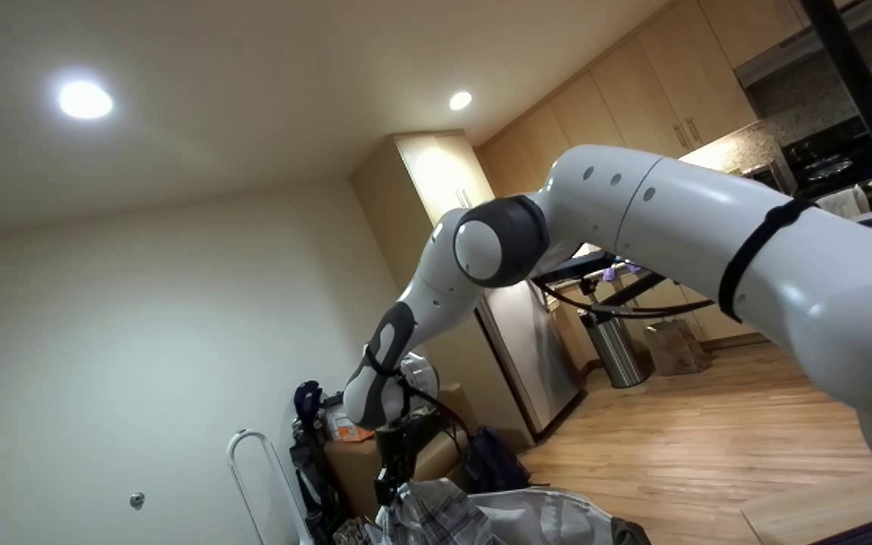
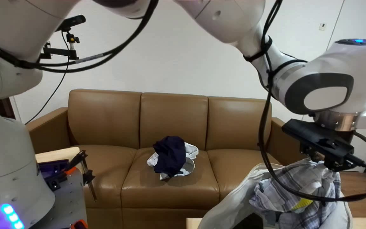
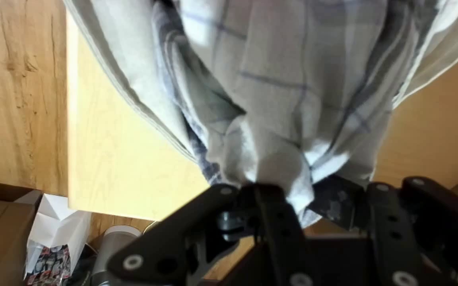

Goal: Remove the checkered item from the bag and put it on the couch

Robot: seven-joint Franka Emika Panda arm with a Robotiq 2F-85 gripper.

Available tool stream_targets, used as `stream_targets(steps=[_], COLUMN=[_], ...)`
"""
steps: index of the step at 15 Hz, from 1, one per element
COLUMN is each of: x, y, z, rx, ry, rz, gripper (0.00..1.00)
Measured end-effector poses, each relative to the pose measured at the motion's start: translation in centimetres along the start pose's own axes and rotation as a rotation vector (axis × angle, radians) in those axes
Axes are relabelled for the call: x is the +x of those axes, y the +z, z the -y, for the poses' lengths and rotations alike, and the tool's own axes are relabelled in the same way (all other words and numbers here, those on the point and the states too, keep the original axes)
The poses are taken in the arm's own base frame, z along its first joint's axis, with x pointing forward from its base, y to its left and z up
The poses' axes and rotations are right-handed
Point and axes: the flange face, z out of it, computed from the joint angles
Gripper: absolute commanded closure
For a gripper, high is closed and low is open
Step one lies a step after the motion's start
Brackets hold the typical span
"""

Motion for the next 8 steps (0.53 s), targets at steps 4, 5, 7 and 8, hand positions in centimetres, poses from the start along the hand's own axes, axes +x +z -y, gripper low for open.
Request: stream_targets(steps=[4, 5, 7, 8], x=[-3.3, -5.0, -9.1, -11.4], y=[-1.9, -0.7, 3.2, 5.5], z=[0.4, -0.7, -3.2, -4.4], rx=[0.045, 0.063, 0.108, 0.132], ry=[0.033, 0.045, 0.063, 0.071], rz=[0.18, 0.241, 0.357, 0.416], gripper=[0.92, 0.92, 0.92, 0.92])
